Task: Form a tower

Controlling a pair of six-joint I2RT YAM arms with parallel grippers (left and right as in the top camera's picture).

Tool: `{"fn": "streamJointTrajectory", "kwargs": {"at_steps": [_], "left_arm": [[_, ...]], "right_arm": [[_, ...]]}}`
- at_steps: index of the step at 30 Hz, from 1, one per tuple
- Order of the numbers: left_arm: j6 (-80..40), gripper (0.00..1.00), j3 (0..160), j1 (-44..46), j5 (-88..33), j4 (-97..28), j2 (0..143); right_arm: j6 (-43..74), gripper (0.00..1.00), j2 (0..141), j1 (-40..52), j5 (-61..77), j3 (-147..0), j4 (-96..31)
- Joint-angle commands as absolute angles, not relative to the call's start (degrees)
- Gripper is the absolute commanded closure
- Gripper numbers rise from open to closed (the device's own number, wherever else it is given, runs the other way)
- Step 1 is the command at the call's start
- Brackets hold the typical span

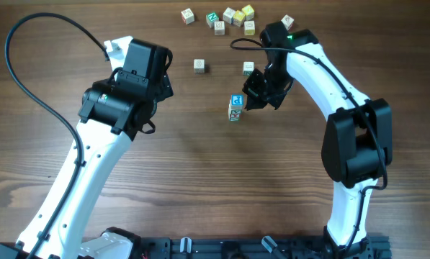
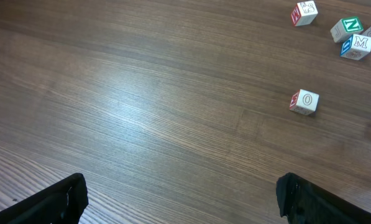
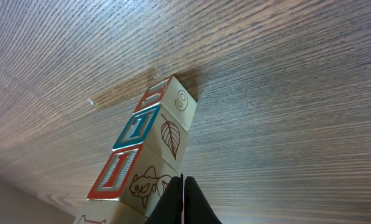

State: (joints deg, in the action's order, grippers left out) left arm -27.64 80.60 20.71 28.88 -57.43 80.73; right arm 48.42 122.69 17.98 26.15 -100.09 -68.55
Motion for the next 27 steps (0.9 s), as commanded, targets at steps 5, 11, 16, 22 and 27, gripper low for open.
{"fn": "streamJointTrajectory", "kwargs": {"at_steps": [5, 11, 16, 22, 27], "left_arm": [[-27.0, 0.0, 80.66, 20.45, 29.02, -57.3, 80.47], [-27.0, 0.0, 80.66, 20.45, 28.99, -57.3, 80.47], [-27.0, 0.0, 80.66, 20.45, 29.02, -57.3, 80.47], [-27.0, 0.0, 80.66, 20.45, 29.02, -57.3, 80.47], [-27.0, 0.0, 80.66, 20.45, 29.02, -57.3, 80.47]], "right_arm": [[49.54, 0.96, 123.35, 18.55, 27.07, -99.66, -69.38], [49.69, 0.96, 123.35, 18.96, 27.07, -99.66, -69.28], [49.74, 0.96, 123.35, 18.96, 27.09, -99.66, -69.25], [50.17, 0.96, 123.35, 19.33, 27.14, -99.66, -69.04], [50.13, 0.96, 123.35, 19.46, 27.79, -99.66, -68.58]]}}
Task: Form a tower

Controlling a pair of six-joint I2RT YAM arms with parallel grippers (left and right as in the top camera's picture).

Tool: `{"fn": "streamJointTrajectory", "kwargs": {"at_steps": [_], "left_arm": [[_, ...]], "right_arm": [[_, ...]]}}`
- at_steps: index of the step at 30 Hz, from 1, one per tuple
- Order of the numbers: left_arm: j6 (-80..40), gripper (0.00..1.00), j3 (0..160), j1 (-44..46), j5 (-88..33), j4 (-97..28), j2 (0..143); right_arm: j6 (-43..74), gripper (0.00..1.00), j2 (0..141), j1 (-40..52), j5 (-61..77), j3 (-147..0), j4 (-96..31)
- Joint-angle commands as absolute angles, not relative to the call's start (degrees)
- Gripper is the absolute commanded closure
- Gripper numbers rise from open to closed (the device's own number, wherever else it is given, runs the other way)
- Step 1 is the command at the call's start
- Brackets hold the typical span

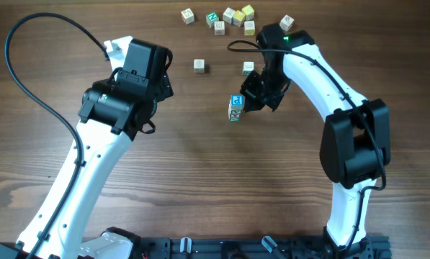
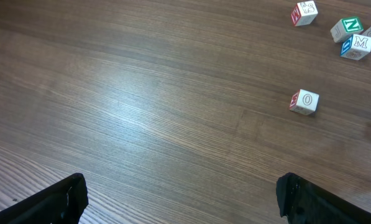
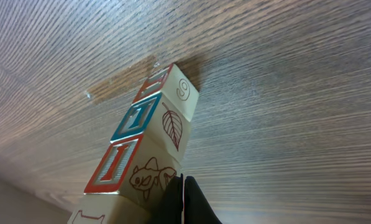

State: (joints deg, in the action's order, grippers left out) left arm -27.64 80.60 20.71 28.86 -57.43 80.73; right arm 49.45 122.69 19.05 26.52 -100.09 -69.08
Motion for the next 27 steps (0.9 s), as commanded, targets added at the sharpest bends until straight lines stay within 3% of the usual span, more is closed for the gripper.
{"fn": "streamJointTrajectory", "kwargs": {"at_steps": [1, 27], "left_arm": [[-27.0, 0.0, 80.66, 20.45, 28.99, -57.3, 80.47], [-27.0, 0.0, 80.66, 20.45, 28.99, -57.3, 80.47]], "right_arm": [[50.13, 0.96, 123.35, 19.46, 27.79, -99.66, -68.55], [51.46, 0.96, 123.46, 17.91, 24.58, -99.66, -63.99]]}}
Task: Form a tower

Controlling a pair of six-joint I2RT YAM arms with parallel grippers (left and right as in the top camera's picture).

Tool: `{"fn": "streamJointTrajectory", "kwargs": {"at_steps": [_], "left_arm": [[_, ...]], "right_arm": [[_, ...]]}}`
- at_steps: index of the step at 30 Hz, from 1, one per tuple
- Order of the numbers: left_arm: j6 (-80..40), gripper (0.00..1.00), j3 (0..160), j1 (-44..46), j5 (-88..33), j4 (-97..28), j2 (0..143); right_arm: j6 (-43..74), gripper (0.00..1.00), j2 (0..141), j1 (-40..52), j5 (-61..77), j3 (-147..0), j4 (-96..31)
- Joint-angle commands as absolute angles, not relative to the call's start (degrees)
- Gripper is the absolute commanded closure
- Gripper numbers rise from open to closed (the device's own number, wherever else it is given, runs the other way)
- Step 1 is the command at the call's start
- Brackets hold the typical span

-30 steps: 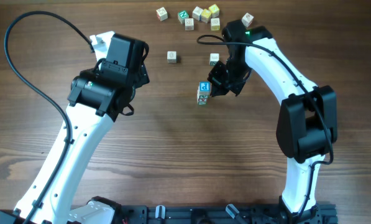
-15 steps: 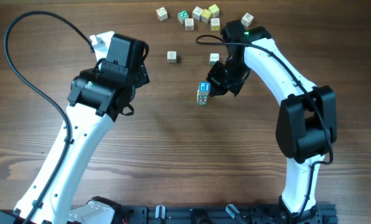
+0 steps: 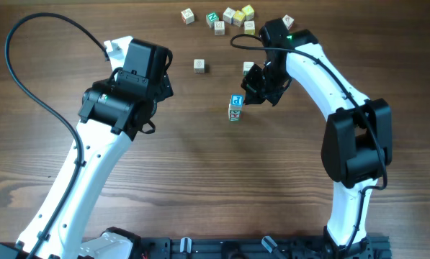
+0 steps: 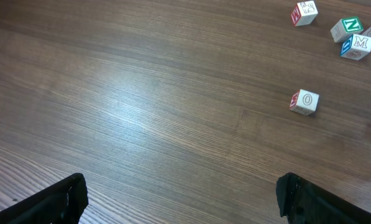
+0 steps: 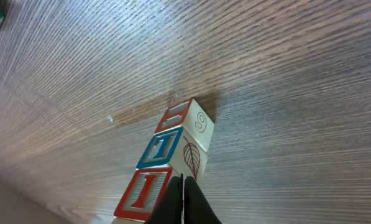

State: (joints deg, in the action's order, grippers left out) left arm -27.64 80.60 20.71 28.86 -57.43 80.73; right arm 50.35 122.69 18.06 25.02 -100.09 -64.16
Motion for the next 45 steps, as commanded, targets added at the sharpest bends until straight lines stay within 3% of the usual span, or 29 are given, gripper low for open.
{"fn": "streamJointTrajectory", "kwargs": {"at_steps": [1, 45], "left_arm": [[-27.0, 0.0, 80.66, 20.45, 29.02, -57.3, 80.47], [-27.0, 0.0, 80.66, 20.45, 29.02, -57.3, 80.47]], "right_arm": [[51.44, 0.96, 123.46, 17.91, 25.34, -99.66, -63.92], [51.42, 0.96, 123.46, 16.86, 30.11, -99.66, -65.17]]}}
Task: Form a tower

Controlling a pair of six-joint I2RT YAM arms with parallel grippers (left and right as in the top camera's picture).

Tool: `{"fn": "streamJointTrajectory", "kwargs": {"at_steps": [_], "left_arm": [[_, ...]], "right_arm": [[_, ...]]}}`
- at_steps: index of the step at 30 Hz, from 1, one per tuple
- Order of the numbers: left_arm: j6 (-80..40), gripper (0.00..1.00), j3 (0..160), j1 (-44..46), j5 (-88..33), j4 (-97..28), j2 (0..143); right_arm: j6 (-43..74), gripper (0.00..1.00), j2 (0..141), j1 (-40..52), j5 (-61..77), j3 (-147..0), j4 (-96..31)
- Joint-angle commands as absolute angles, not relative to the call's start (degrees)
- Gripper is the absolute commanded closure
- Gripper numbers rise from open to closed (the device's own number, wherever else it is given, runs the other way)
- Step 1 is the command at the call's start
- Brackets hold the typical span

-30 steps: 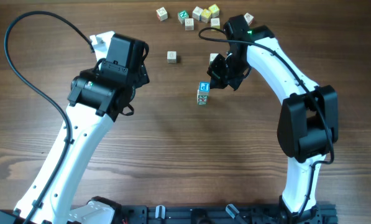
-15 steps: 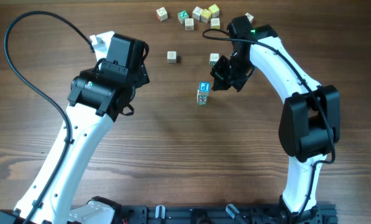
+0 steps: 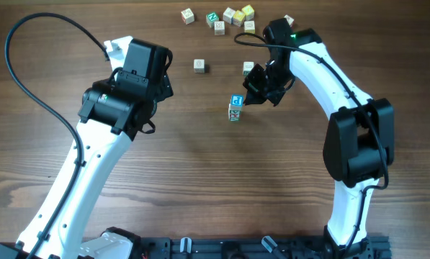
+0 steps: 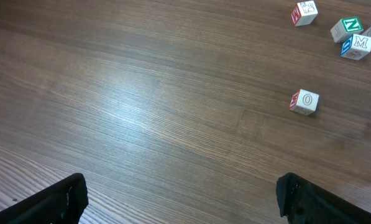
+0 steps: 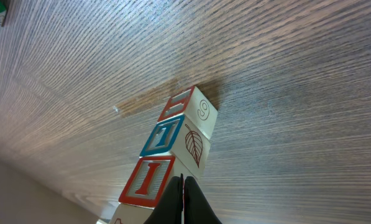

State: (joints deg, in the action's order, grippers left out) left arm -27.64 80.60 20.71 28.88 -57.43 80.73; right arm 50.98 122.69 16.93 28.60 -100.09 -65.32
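A tower of lettered wooden blocks (image 3: 235,108) stands mid-table, with a blue-faced block on top. The right wrist view shows it from the side: a red-edged "9" block (image 5: 196,107), a blue-framed leaf block (image 5: 173,135) and a red "I" block (image 5: 150,181), with another block cut off by the frame edge. My right gripper (image 3: 252,93) hangs just right of the tower. Its fingertips (image 5: 182,194) are shut together on nothing. My left gripper (image 4: 182,199) is open above bare wood, far left of the tower.
Loose blocks lie at the table's far edge (image 3: 229,16). Two single blocks sit nearer, one (image 3: 199,65) left and one (image 3: 248,68) behind my right gripper. In the left wrist view an "O" block (image 4: 305,101) and a green "N" block (image 4: 347,27) show.
My right gripper has shifted very slightly, so the tower sits a little differently in its view. The tower stands unchanged and the left arm has not moved.
My right gripper was shut close beside the tower's upper blocks. Then it stood still nearer, with the tower large in its view. Then it was a little farther back, and it stays there now. The tower stood throughout and the left arm stayed still.
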Motion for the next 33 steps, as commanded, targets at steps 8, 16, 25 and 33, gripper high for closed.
{"fn": "streamJointTrajectory", "kwargs": {"at_steps": [8, 16, 25, 33], "left_arm": [[-27.0, 0.0, 80.66, 20.45, 29.02, -57.3, 80.47], [-27.0, 0.0, 80.66, 20.45, 29.02, -57.3, 80.47], [-26.98, 0.0, 80.66, 20.45, 29.02, -57.3, 80.47], [-27.0, 0.0, 80.66, 20.45, 29.02, -57.3, 80.47]], "right_arm": [[51.64, 0.96, 123.46, 16.86, 30.15, -99.66, -64.03], [51.59, 0.96, 123.46, 16.84, 30.94, -99.66, -63.31], [51.55, 0.96, 123.46, 16.4, 27.83, -99.68, -63.7], [50.78, 0.96, 123.46, 15.66, 26.35, -99.68, -70.46]]}}
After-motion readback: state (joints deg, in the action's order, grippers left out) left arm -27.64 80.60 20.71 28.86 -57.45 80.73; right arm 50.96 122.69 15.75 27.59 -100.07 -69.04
